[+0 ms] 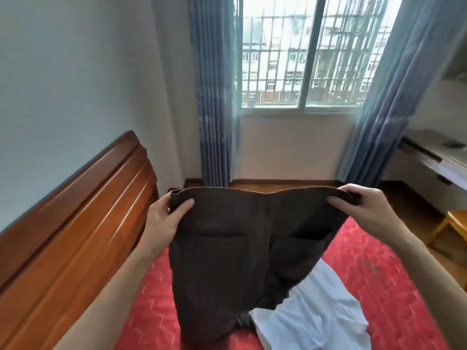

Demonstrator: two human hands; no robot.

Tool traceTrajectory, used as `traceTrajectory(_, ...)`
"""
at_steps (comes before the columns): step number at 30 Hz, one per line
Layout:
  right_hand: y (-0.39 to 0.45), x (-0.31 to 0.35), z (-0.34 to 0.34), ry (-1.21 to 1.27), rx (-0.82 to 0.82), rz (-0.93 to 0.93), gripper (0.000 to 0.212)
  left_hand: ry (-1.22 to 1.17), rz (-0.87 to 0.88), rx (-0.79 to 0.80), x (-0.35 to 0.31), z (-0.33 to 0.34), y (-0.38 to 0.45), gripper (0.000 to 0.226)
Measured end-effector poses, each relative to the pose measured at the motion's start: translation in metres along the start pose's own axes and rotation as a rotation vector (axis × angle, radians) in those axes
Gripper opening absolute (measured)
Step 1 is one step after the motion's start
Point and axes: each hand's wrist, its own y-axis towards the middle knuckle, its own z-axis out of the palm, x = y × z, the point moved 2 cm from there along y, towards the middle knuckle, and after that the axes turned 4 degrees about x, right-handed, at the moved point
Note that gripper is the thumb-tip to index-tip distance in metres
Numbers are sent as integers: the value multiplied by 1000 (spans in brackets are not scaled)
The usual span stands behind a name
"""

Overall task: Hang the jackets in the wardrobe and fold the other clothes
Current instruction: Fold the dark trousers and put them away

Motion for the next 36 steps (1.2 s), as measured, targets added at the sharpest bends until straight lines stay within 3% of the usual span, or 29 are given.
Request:
traceTrajectory(4, 50, 24, -52, -83, -95, -34, 3, 18, 111, -86, -62, 22, 46, 9)
traceTrajectory(13, 119, 93, -107, -297, -364, -51, 20, 20, 201, -292, -152, 65, 110, 10)
traceTrajectory(16, 119, 111, -103, -265, -395, -16, 16, 43, 236, -305, -167, 84, 107, 24)
traceTrajectory(19, 113, 126, -87, -169, -364, 7, 15, 69, 247, -292, -169, 106, 100, 28)
traceTrajectory(24, 100, 142, -53, -79, -275, -10, 8, 48, 227, -228, -165, 143, 83, 15)
traceTrajectory(32, 83, 149, -21, 302, -135, -35, 10, -12, 214, -142, -175, 179, 64, 12)
traceTrajectory(36, 85, 156, -18, 442, -97, -70, 7, -30, 243, -82, -179, 188, 56, 22)
